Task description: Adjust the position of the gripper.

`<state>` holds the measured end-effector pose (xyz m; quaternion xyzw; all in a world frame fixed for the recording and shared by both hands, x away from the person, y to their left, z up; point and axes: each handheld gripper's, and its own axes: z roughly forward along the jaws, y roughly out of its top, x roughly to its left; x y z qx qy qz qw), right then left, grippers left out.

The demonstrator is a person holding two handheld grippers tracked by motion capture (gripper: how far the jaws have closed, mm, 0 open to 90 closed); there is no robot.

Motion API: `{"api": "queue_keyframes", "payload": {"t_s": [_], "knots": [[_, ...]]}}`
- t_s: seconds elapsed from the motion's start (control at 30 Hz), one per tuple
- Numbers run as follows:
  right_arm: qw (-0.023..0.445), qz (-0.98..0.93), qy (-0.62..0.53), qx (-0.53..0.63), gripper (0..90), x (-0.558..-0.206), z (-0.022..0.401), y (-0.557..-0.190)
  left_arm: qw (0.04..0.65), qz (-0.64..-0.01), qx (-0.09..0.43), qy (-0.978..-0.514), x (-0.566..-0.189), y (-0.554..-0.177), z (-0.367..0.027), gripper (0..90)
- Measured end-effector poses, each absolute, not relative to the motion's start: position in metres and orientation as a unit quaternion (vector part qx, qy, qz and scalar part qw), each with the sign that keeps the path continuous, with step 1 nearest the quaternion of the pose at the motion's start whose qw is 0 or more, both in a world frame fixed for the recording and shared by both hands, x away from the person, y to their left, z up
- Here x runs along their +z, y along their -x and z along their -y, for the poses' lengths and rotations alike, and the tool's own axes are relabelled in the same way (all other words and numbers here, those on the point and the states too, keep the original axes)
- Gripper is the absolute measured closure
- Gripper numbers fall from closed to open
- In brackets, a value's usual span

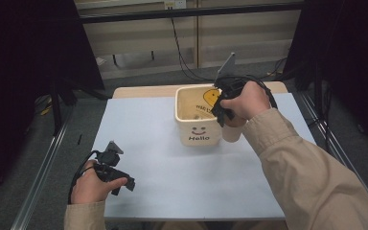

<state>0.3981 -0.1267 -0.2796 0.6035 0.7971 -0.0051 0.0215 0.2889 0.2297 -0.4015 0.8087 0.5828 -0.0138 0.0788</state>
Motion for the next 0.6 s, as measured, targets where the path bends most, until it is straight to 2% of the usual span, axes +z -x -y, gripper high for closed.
{"api": "queue_keyframes", "payload": {"t_s": [0.6], "knots": [[0.03,-0.795,-0.606,-0.002,21.2,-0.243,0.136,-0.409,0.084,-0.58,-0.011,-0.81,-0.398,-0.287,-0.232,6.9]]}}
